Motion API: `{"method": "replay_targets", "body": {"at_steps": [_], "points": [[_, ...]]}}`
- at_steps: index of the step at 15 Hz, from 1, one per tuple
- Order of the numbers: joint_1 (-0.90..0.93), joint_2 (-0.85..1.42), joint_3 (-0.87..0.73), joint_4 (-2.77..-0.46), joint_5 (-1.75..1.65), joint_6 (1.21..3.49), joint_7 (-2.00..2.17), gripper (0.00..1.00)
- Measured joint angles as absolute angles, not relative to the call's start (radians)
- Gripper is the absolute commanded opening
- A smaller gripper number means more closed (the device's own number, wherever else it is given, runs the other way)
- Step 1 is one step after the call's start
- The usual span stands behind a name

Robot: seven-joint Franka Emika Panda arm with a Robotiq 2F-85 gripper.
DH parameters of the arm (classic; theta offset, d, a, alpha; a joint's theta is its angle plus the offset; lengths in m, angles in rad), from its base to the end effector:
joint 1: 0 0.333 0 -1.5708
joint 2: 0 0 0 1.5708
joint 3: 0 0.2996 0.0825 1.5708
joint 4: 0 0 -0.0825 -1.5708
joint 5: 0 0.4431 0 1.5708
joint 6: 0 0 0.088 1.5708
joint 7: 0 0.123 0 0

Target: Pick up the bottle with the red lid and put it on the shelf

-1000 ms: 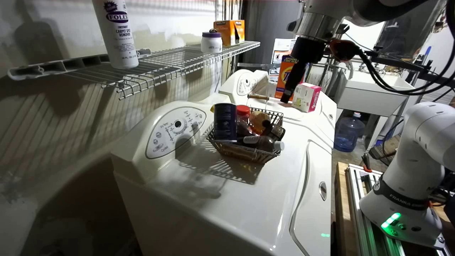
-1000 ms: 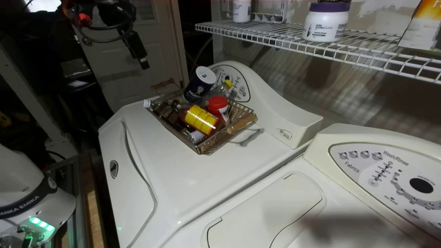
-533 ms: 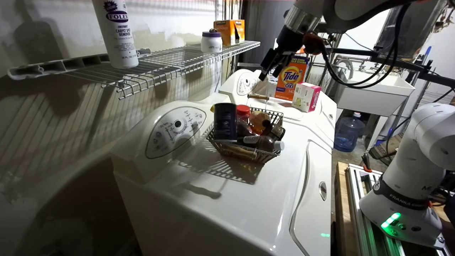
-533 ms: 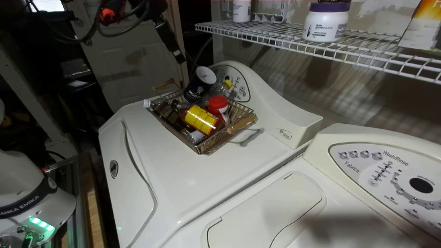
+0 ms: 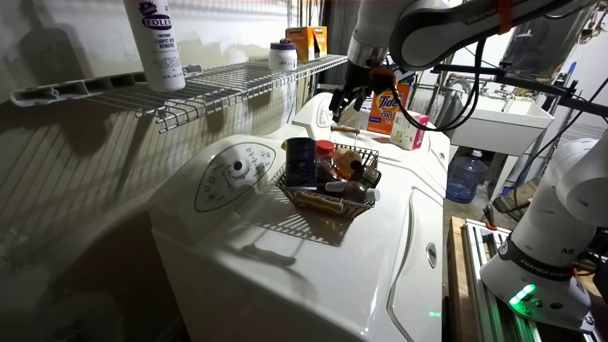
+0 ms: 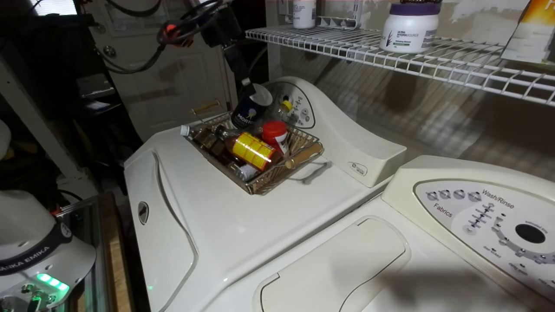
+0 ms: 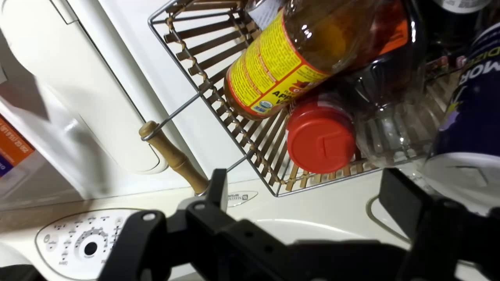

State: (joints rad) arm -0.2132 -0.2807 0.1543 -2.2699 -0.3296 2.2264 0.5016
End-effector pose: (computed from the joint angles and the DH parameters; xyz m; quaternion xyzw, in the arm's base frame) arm 0.5486 -0.0452 0.4411 0.9618 -0.1897 0.1457 0.1333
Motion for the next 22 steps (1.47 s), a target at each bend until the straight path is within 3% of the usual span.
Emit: {"method": "replay_targets", "body": {"at_steps": [14,22], "points": [[-0.124,-0.055,0.009,-2.12,-0.116,2.153,0.371,1.0],[-0.113,0.001,-0.005,-2.122,-0.09,2.29,0.402,1.0]]}}
